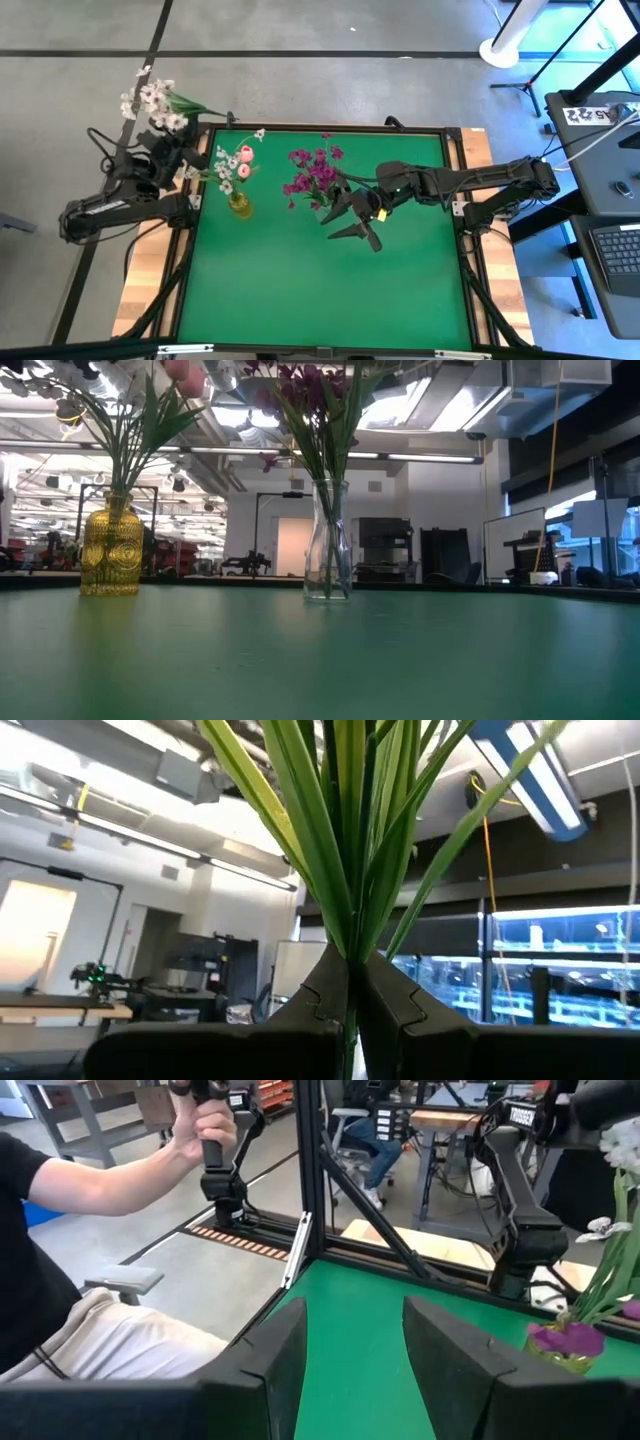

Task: Sort flowers into vase by color
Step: Put the white flowers into the yellow vase

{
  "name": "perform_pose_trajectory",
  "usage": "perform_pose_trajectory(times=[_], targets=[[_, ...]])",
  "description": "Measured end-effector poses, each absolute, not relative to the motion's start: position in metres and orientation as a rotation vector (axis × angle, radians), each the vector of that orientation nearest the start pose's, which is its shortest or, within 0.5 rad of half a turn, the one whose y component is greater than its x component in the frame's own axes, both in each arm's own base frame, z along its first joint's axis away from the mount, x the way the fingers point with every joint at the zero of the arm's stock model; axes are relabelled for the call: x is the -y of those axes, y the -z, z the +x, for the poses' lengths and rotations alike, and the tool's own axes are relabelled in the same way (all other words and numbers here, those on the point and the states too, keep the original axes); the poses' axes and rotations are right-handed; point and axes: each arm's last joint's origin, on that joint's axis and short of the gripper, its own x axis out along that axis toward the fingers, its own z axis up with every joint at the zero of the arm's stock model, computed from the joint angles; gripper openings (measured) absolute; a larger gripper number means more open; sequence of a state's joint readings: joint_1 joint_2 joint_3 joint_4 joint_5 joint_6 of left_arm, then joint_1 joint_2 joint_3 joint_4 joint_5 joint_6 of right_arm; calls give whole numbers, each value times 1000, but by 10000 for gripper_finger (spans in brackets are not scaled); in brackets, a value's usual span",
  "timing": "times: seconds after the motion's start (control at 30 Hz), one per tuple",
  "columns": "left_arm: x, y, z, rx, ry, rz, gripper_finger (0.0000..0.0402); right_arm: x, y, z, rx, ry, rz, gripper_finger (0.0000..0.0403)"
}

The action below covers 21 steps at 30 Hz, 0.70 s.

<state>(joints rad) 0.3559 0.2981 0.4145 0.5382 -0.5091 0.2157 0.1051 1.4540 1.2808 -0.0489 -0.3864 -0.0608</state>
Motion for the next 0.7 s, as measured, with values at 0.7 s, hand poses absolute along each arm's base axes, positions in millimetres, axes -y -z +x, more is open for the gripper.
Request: perform_pose_trajectory(times=[0.7], targets=[[-34, -307, 32, 659, -1037, 146, 2, -46, -361, 330, -216, -495, -17, 166]])
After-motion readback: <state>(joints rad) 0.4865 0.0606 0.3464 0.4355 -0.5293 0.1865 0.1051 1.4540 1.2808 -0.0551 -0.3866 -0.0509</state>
